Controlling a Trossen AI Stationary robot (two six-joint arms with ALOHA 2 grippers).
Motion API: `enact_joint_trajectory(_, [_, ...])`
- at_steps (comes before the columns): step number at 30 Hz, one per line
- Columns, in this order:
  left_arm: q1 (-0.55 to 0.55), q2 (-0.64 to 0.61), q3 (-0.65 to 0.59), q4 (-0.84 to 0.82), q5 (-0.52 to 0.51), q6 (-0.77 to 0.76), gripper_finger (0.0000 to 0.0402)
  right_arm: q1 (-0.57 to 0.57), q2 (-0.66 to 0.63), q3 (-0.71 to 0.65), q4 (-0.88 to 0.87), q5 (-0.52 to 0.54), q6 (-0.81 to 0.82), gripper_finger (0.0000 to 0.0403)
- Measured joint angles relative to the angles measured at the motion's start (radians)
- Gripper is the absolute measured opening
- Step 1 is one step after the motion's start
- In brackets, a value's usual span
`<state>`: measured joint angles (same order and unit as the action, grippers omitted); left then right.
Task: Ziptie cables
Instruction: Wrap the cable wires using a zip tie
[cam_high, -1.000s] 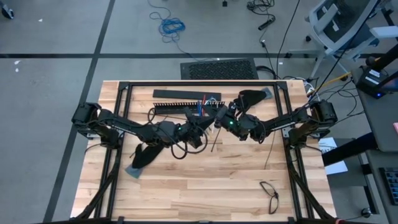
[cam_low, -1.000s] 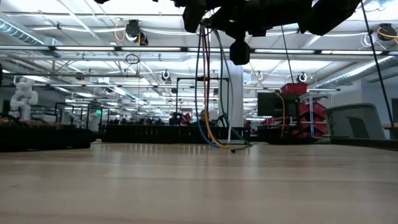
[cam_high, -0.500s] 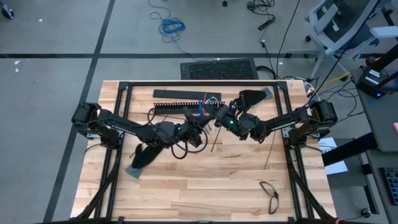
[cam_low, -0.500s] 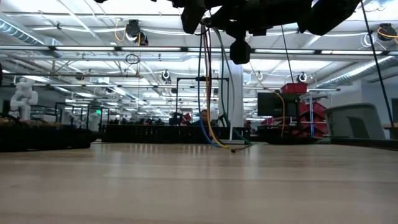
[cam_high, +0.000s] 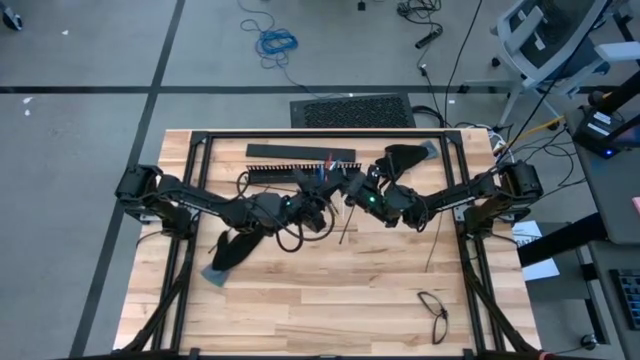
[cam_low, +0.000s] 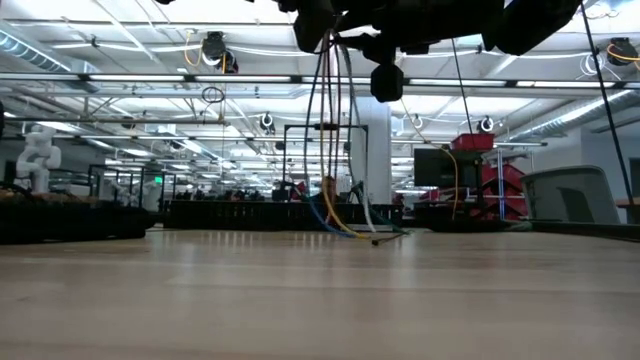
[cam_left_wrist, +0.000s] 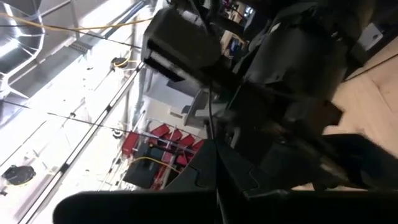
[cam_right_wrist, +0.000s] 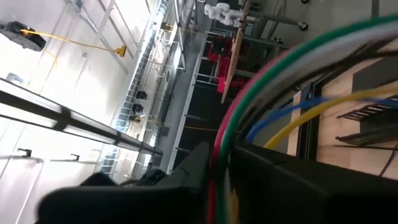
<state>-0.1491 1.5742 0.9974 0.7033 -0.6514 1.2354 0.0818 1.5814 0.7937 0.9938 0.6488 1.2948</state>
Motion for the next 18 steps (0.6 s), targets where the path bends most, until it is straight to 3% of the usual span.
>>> enact_joint_trajectory(9, [0.009,-0.001,0.002,0.007,0.008,0.000,0.0000,0.010,0.000,0.000,-0.001,0.007,0.000,0.0143])
enact_joint_trajectory(18, [0.009,-0.001,0.002,0.004,0.009,0.000,0.0000,0.013,0.001,0.000,-0.008,-0.014,0.003,0.0166])
